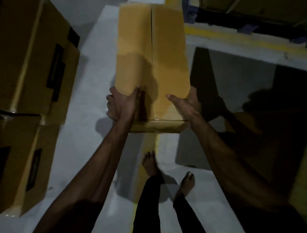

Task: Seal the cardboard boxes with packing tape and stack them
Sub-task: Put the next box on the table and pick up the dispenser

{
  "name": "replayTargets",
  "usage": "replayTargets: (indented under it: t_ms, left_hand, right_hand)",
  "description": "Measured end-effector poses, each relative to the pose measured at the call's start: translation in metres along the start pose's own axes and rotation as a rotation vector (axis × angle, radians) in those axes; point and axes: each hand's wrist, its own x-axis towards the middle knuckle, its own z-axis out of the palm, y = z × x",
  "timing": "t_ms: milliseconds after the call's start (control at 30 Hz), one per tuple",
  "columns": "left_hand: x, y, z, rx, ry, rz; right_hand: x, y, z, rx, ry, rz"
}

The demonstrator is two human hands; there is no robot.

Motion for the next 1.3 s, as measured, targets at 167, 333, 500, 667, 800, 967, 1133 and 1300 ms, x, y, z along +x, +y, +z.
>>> replayTargets:
  t_ms: [167, 333, 500, 667, 800, 967, 1133, 1300]
  left_hand:
    - [-0.083, 0.056, -0.112, 0.016, 0.172, 0.141]
    - [-0.202, 0.094, -0.198, -0.047, 0.318, 0.258]
    - [-0.357, 0.119, -0.253, -0.118, 0.380, 0.396]
    - [-0.519, 0.128, -0.246, -0.210, 0.426, 0.582]
    - [-0.627, 0.131, -0.196, -0.271, 0.373, 0.705]
    - [-0.727, 0.140, -0.109, -0.259, 0.273, 0.768]
    - [-0.776, 0.149, -0.023, -0.193, 0.155, 0.784]
    - [-0.783, 0.157, 0.057, -0.097, 0.073, 0.746]
  right_hand:
    - [-0.110, -0.089, -0.067, -0.046, -0.015, -0.131]
    - [-0.225, -0.139, -0.161, -0.023, 0.011, -0.334]
    - [-0.337, -0.138, -0.273, 0.032, 0.086, -0.524]
    - [-0.425, -0.076, -0.399, 0.080, 0.238, -0.632]
    - [-0.467, 0.001, -0.494, 0.163, 0.379, -0.653]
    - [-0.476, 0.084, -0.591, 0.187, 0.507, -0.546]
    - [-0.455, 0.153, -0.657, 0.157, 0.558, -0.403]
    - [-0.414, 0.200, -0.693, 0.149, 0.543, -0.325]
